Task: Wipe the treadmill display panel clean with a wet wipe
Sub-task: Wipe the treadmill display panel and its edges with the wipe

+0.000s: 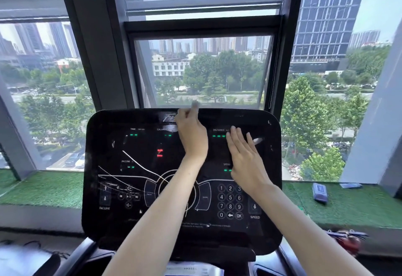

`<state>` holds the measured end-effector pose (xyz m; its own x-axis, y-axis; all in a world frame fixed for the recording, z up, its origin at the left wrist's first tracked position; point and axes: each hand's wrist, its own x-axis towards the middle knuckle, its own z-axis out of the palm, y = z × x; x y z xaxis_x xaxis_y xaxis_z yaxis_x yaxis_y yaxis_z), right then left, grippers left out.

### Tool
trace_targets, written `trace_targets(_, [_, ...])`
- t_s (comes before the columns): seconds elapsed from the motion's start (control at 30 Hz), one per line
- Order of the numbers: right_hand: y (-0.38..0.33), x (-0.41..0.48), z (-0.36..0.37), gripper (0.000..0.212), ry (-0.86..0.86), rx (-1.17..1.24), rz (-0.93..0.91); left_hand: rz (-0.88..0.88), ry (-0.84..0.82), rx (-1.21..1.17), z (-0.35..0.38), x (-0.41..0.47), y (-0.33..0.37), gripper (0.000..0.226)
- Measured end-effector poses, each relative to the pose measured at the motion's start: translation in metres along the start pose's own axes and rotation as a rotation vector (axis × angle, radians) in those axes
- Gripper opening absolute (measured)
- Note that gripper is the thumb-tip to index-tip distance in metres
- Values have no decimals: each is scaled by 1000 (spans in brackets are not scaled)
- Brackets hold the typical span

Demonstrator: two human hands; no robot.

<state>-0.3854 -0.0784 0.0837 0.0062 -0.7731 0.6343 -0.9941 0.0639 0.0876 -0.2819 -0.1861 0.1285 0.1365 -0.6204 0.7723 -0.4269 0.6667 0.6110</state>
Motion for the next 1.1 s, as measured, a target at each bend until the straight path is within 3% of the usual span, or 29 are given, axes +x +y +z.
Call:
trace_targets(0.2, [3,1,-2,88,-9,9,-21,317,-382,52,14,-14,27,43])
trace_targets(0.37, [1,-1,0,87,6,51,-4,68,-27,-47,0,4,-9,33])
trace_targets(0.4, [1,-1,1,87,8,56,-4,41,-33,-38,2,0,-1,34])
trace_targets(0.47, [1,0,2,87,9,42,-4,90,-201,-43,11,-9,21,33])
trace_targets(0.57, [1,1,1,86,0,27,-5,305,-430,-52,7,-1,30,26])
trace_targets(0.63, [1,1,1,86,2,54,2,264,-355,-65,-2,15,13,25])
trace_targets(0.73, [0,0,0,87,-19,54,0,76,-74,-65,-9,22,-8,26])
trace_targets(0.8, [1,0,-4,88,-32,28,-25,112,-97,19,0,10,8,27])
trace_targets(0.97, [10,0,-16,87,-30,71,-73,348,-411,-12,16,-6,48,29])
trace_targets(1.03, [16,-7,-24,87,16,111,-26,348,-370,46,12,5,32,30])
trace_targets(1.1, [23,-17,-31,83,76,144,28,173,-200,47,7,14,13,27])
